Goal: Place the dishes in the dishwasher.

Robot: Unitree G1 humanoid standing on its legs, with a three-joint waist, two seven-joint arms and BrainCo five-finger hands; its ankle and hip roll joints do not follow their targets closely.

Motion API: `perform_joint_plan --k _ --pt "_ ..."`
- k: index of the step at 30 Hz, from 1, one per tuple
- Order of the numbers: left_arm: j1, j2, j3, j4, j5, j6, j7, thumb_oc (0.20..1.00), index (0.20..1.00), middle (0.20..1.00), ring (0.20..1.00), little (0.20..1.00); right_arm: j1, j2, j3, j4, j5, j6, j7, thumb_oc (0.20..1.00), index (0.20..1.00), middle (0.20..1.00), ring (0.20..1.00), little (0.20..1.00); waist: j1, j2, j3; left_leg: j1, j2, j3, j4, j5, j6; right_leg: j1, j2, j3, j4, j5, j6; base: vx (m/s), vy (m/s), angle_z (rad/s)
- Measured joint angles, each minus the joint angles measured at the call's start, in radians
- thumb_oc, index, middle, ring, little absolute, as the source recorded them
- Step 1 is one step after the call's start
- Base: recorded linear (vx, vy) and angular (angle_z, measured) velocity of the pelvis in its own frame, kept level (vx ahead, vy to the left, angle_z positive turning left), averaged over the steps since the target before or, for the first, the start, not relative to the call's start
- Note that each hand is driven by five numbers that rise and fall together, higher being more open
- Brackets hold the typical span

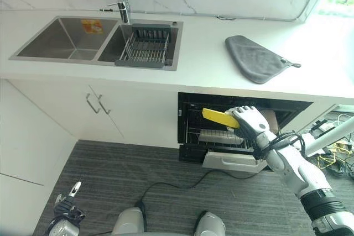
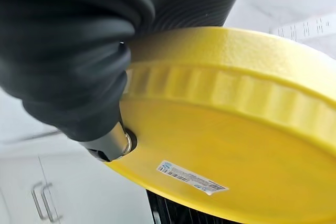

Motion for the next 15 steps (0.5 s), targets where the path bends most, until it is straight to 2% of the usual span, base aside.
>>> perform_joint_plan --k 5,9,11,15 --pt "0.042 0.007 -0.001 -0.017 0.000 0.027 -0.005 1.000 1.000 1.000 1.000 1.000 0.000 0.003 0.015 0.030 -0.017 0.001 -0.018 0.200 0.200 0.200 0.200 0.200 0.007 0.011 0.012 0.027 -0.007 -0.003 0.000 0.000 0.011 0.031 -0.006 -0.003 0.005 -0.001 0.011 0.09 0.013 0.03" --pt "0.052 0.012 -0.006 -0.082 0.001 0.034 -0.005 1.000 1.000 1.000 1.000 1.000 -0.031 0.022 0.015 0.110 -0.019 0.031 -0.067 0.200 0.200 0.200 0.200 0.200 0.010 0.025 0.032 0.035 -0.006 -0.007 0.005 0.000 0.011 0.045 -0.006 -0.011 0.006 -0.006 0.015 0.04 0.003 0.06" --pt "0.043 0.036 -0.032 -0.086 0.000 0.034 -0.005 1.000 1.000 1.000 1.000 1.000 -0.080 0.022 0.032 0.191 -0.049 0.078 -0.097 0.200 0.200 0.200 0.200 0.200 0.013 0.046 0.084 0.010 -0.009 -0.026 0.052 -0.016 0.010 0.037 -0.023 -0.022 0.053 -0.028 0.011 0.02 0.016 0.21" --pt "0.047 0.040 -0.041 -0.090 0.000 0.033 -0.004 1.000 1.000 1.000 1.000 1.000 -0.122 0.022 0.065 0.249 -0.053 0.097 -0.152 0.200 0.200 0.200 0.200 0.200 0.028 0.060 0.110 -0.026 -0.011 -0.034 0.090 -0.023 0.011 0.002 -0.035 -0.022 0.101 -0.046 0.004 0.01 0.004 0.07"
